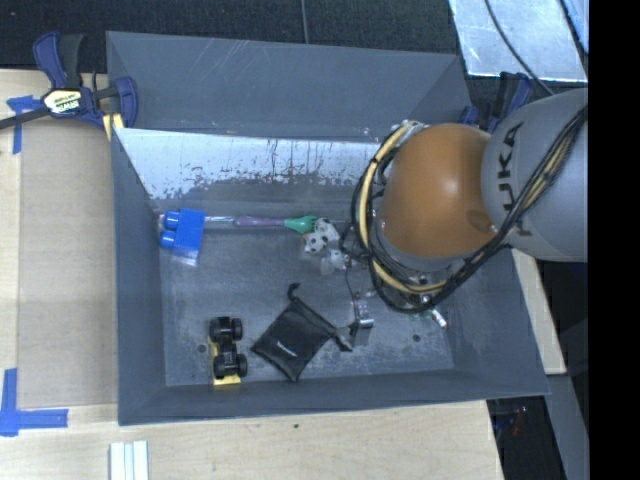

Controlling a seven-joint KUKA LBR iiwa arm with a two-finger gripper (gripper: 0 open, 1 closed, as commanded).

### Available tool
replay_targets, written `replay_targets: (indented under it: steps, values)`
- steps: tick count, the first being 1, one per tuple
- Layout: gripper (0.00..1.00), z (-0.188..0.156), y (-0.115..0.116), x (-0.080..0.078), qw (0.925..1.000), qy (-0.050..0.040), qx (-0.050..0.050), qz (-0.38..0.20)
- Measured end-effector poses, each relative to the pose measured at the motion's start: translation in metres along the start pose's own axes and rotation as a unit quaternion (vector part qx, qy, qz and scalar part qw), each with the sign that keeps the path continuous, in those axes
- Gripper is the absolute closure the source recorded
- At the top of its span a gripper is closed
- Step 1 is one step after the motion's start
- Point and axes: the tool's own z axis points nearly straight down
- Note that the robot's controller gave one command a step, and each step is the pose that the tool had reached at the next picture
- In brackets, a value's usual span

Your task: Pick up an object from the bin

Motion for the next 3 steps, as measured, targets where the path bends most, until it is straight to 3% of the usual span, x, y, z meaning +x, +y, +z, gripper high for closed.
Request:
replay_targets:
  steps: [1, 2, 3]
  values:
    - [0.00, 0.014, 0.044, -0.004, 0.9746, -0.0010, 0.000, -0.224]
    - [0.00, 0.038, 0.058, -0.019, 0.9716, 0.0007, -0.001, -0.237]
    - [0.00, 0.059, 0.065, -0.025, 0.9443, 0.0005, -0.001, -0.329]
